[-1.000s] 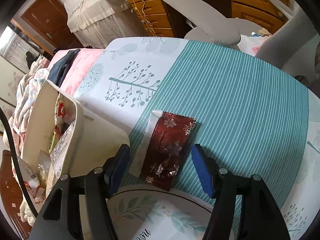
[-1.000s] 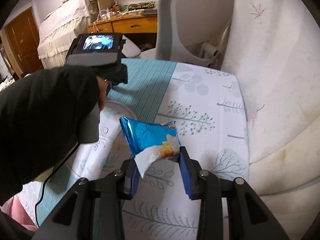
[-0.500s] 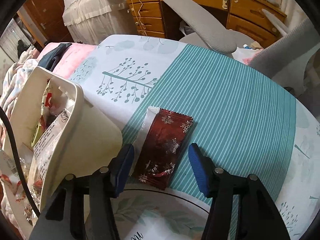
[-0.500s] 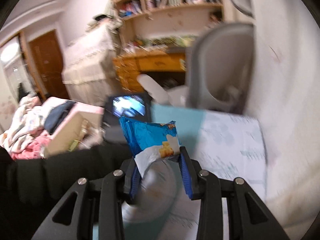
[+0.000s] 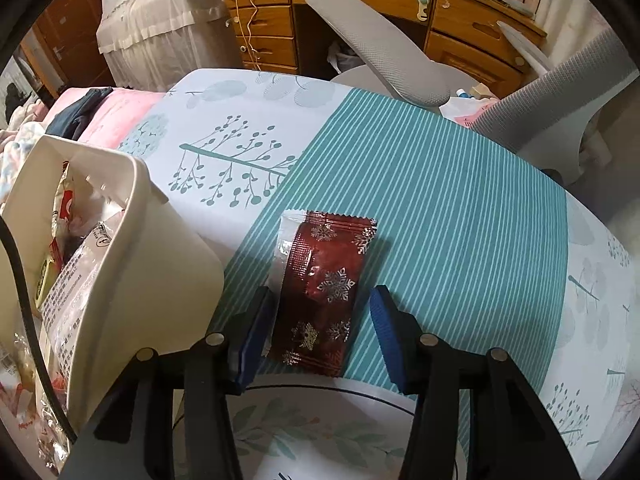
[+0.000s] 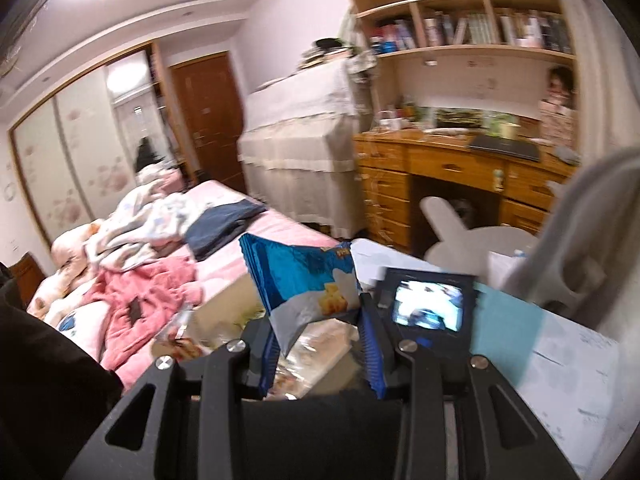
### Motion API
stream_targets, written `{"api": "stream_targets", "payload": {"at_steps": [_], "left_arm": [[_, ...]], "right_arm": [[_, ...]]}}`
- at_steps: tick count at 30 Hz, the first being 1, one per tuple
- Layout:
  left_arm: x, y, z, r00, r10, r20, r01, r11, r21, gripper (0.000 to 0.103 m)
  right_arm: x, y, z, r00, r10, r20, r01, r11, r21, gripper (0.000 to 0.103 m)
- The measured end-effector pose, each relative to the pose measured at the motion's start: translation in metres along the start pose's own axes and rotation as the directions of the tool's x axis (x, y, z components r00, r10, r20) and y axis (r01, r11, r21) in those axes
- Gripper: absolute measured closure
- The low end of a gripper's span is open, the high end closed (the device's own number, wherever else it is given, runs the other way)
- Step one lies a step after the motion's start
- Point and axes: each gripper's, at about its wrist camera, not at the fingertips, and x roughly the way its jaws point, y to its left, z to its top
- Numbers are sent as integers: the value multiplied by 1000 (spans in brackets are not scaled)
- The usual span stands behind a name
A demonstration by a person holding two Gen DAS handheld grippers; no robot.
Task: Organize snacks
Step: 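Carry blue packet into the tray and open right tool while left tool grasps dark red packet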
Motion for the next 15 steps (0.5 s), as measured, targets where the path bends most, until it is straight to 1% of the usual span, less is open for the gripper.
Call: {"api": "stream_targets", "payload": {"at_steps": [4, 6, 7, 8, 10, 11, 15], "left_arm": [[-1, -1, -1, 1000, -8, -9, 8, 1000, 1, 49], [-2, -2, -2, 1000, -7, -9, 7, 1000, -3, 47], [-2, -2, -3, 1000, -3, -6, 3, 1000, -5, 46], [-2, -2, -3, 1000, -3, -5, 3, 1000, -5, 46], [-2, -2, -3, 1000, -4, -5, 4, 1000, -5, 46], [-2, -2, -3, 1000, -4, -5, 4, 1000, -6, 46], [-2, -2, -3, 1000, -4, -5, 4, 1000, -7, 46]], "right_arm": [[15, 21, 9, 997, 79, -11, -80, 995, -52, 67], [22, 29, 12, 991, 134, -30, -135, 989, -61, 67], [26, 32, 13, 986, 158, -48, -161, 985, -63, 63], [28, 35, 13, 986, 156, -55, -160, 985, -66, 55], [28, 37, 11, 985, 164, -63, -167, 984, -63, 50], [28, 37, 10, 983, 170, -66, -174, 983, -57, 50], [24, 30, 5, 987, 148, -71, -150, 988, -32, 50]]}}
